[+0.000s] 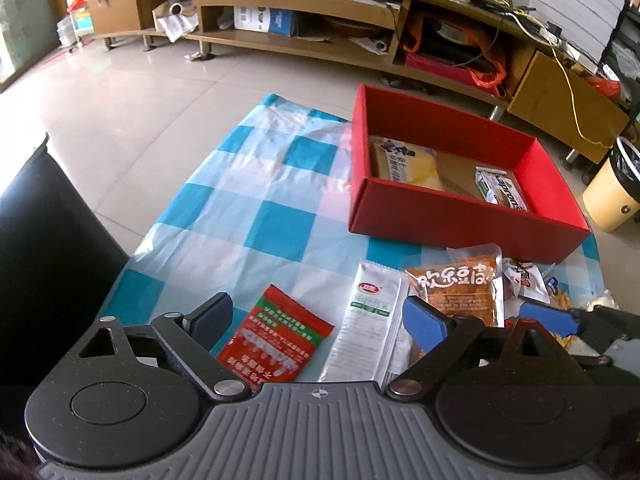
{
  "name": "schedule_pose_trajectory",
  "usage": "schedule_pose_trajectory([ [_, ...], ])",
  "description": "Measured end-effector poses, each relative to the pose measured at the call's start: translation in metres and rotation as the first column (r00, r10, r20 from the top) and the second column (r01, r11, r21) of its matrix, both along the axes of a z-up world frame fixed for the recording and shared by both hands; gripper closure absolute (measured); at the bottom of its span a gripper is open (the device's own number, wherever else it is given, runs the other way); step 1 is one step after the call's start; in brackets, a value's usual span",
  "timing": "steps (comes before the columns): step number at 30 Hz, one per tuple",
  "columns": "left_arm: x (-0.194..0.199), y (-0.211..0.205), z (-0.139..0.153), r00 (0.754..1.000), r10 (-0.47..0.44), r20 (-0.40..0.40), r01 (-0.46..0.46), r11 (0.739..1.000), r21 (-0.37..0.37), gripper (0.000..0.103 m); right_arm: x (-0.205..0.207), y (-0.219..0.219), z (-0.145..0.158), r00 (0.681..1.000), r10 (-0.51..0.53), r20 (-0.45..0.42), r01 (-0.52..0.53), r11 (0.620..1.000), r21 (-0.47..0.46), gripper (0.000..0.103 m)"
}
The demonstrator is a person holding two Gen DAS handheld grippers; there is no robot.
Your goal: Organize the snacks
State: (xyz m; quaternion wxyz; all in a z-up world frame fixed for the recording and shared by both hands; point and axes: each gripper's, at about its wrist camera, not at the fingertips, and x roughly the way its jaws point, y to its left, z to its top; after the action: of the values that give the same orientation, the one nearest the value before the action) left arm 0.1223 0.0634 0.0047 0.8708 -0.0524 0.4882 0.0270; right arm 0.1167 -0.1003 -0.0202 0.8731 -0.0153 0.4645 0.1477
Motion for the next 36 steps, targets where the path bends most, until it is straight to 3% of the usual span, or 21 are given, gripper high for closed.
schedule_pose_trajectory([
  [5, 0.0, 0.006, 0.0, 1.0, 0.003, 0.0, -0.003, 1.0, -0.009, 0.007, 0.006, 0.016, -0.012, 1.0, 0.008, -0.023, -0.009, 1.0, -0.028, 0.043],
  [9, 0.002, 0.01, -0.006, 1.0, 0.001, -0.017, -0.001, 1.0, 0.001, 0.007, 0.009, 0.029, -0.02, 0.999, 0.032, -0.02, -0.033, 0.998, -0.046, 0.031],
  [15, 0.005, 0.016, -0.016, 0.999, 0.01, -0.05, -0.01, 1.0, 0.001, 0.006, 0.011, 0.045, -0.034, 0.997, 0.072, 0.022, -0.069, 0.991, -0.115, 0.031],
  [16, 0.005, 0.016, -0.016, 0.999, 0.008, -0.051, -0.008, 1.0, 0.0, 0.006, 0.012, 0.044, -0.037, 0.997, 0.072, 0.023, -0.068, 0.991, -0.116, 0.031],
  [18, 0.005, 0.015, -0.017, 0.999, 0.0, -0.054, 0.0, 1.0, -0.001, 0.006, 0.015, 0.039, -0.038, 0.998, 0.068, 0.01, -0.067, 0.994, -0.09, 0.045],
  [21, 0.006, 0.01, -0.02, 0.998, -0.021, -0.066, 0.021, 1.0, -0.002, 0.006, 0.02, 0.024, -0.038, 0.998, 0.044, -0.036, -0.045, 0.999, -0.028, 0.051],
  [36, 0.013, -0.026, -0.05, 0.976, -0.166, -0.143, 0.158, 0.985, -0.062, 0.006, -0.03, -0.027, 0.003, 0.996, 0.047, -0.075, -0.042, 0.996, 0.074, 0.056],
])
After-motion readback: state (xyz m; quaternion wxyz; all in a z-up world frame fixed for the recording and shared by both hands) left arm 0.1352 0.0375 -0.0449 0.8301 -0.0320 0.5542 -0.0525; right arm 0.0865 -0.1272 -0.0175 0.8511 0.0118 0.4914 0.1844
